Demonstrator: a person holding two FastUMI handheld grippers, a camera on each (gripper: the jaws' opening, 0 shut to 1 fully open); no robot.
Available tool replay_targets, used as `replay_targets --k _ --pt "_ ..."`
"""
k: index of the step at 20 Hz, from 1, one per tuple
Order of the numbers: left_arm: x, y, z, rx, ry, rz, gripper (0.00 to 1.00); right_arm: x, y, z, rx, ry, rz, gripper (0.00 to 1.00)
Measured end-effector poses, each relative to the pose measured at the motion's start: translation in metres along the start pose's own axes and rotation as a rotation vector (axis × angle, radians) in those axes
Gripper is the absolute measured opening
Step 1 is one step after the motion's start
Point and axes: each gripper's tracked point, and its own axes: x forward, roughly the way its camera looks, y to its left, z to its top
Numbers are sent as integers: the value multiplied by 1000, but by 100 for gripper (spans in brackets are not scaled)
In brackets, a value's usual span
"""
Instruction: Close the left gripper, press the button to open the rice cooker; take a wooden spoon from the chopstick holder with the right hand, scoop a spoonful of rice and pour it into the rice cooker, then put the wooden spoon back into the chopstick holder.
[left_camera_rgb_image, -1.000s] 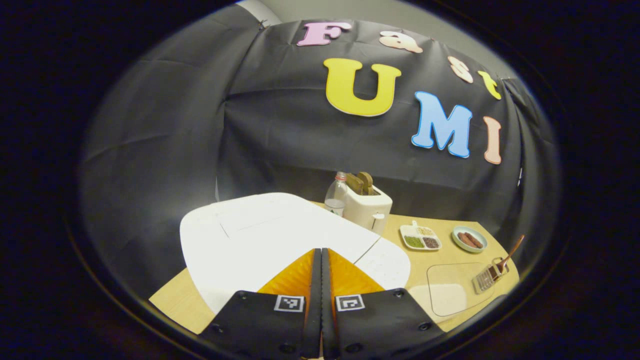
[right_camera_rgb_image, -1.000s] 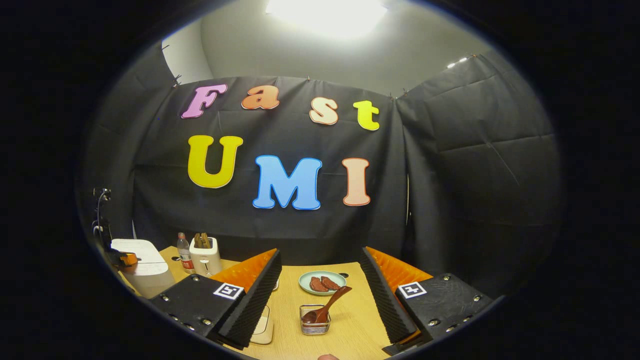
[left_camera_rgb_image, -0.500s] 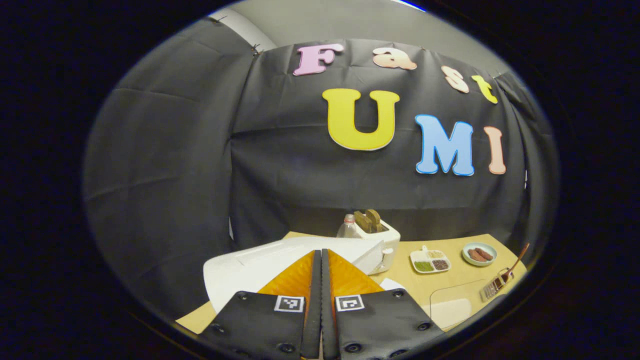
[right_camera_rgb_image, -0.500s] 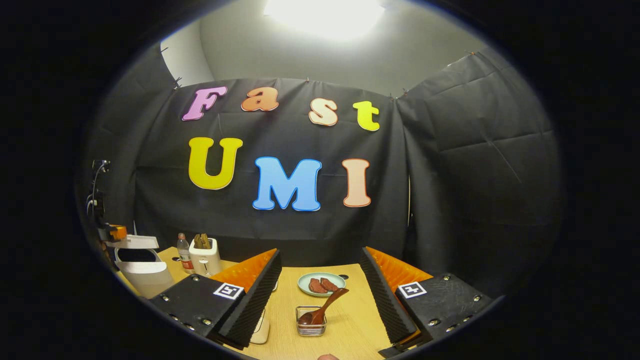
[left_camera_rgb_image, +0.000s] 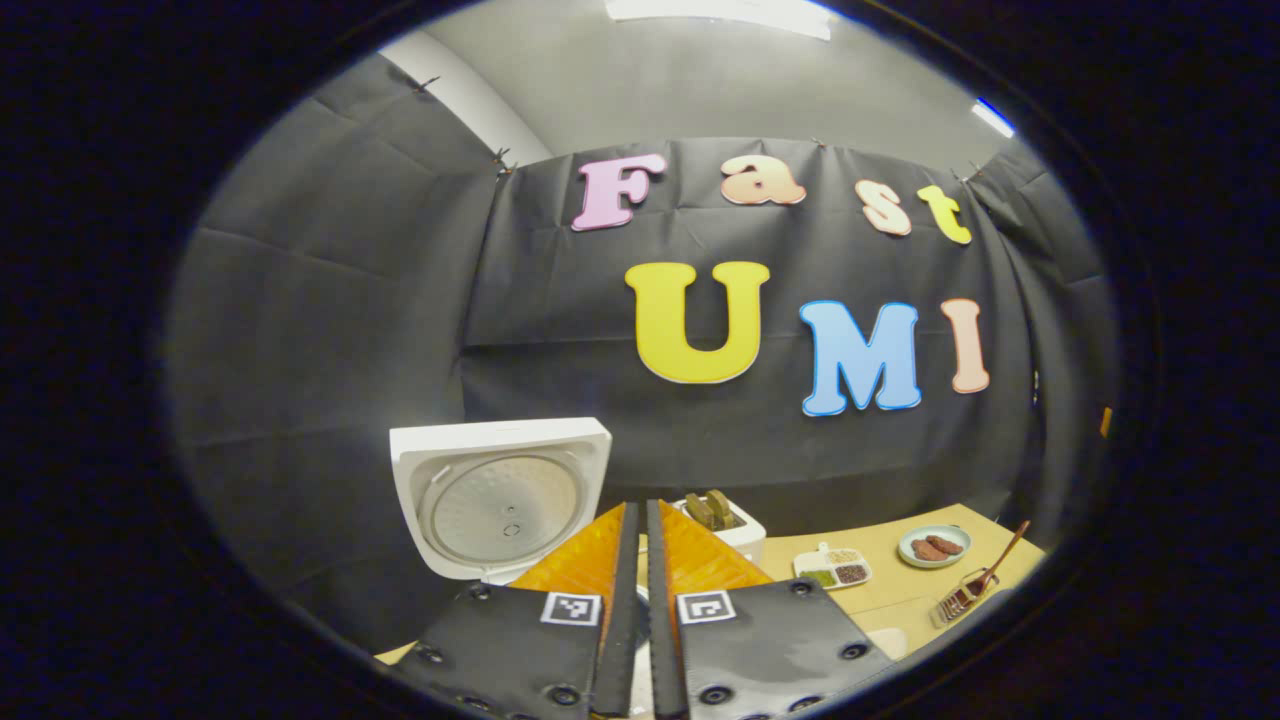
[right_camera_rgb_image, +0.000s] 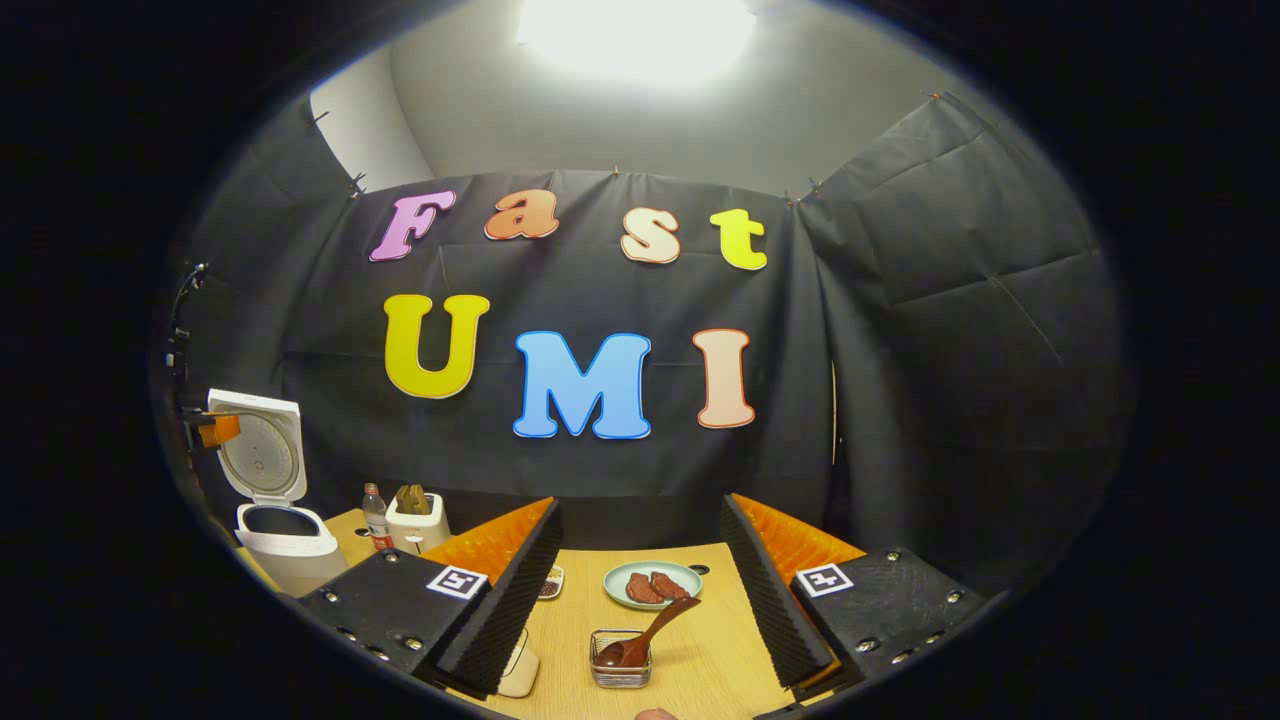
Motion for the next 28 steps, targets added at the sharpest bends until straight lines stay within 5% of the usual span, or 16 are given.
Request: replay_targets --k 5,7,28 --pt "-38 -47 27 2 -64 -45 85 13 -14 -11 24 13 5 96" --pt "-50 -60 35 -3 -80 -49 94 20 -21 -18 32 21 -2 96" --pt "-103 -98 37 33 -27 -11 95 125 -47 -196 102 429 7 97"
